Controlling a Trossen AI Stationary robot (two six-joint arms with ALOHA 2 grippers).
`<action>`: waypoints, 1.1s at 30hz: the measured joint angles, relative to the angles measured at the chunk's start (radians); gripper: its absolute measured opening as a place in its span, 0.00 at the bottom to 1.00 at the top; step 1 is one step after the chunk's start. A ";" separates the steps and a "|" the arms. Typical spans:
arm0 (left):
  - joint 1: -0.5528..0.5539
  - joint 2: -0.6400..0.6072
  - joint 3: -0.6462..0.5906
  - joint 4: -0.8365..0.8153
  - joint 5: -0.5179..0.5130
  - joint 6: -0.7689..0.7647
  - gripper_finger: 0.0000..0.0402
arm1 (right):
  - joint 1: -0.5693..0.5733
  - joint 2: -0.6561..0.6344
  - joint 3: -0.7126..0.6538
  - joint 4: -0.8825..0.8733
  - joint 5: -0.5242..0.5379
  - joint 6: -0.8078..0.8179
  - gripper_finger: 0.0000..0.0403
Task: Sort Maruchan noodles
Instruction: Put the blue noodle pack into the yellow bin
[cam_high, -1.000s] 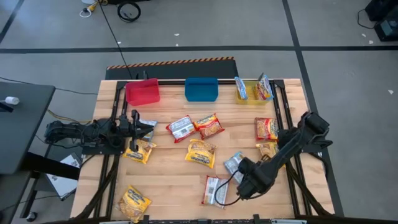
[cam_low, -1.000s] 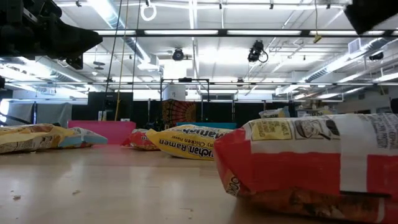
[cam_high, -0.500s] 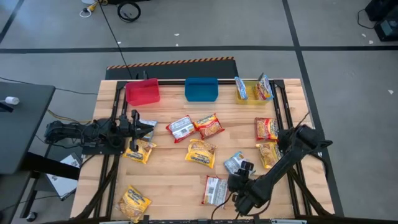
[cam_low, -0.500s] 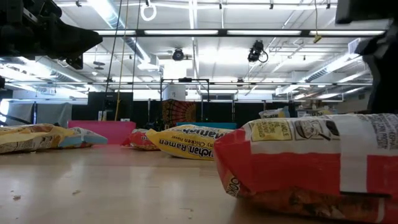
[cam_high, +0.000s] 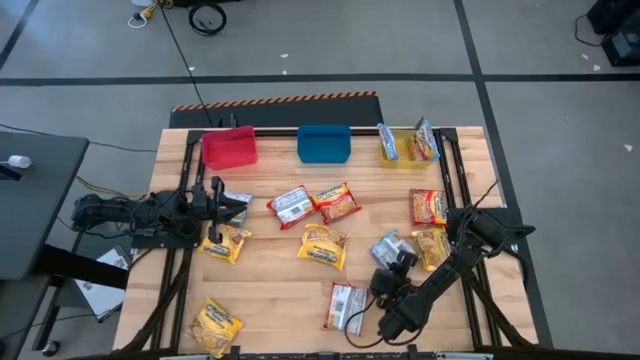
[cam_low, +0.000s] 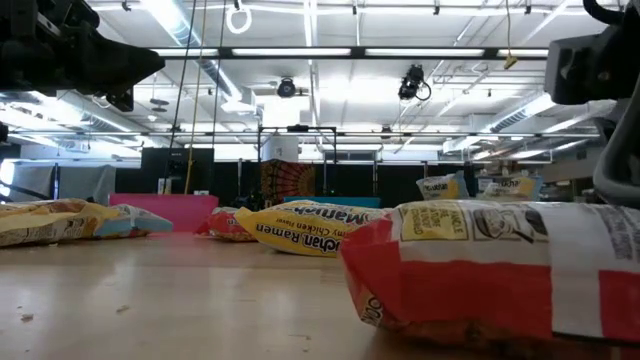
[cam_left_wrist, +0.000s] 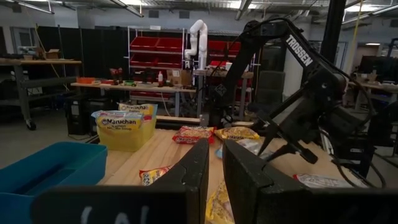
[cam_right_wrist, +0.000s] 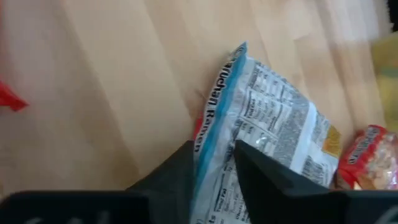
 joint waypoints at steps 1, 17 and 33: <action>0.000 0.000 0.000 0.000 0.000 0.000 0.13 | 0.000 0.000 -0.004 -0.003 0.000 0.000 0.22; 0.000 0.000 0.000 0.000 0.000 0.000 0.13 | -0.019 -0.246 0.008 -0.235 0.166 0.248 0.01; 0.000 0.000 0.000 0.000 0.000 0.000 0.13 | -0.345 -0.702 -0.055 -0.374 0.406 0.200 0.00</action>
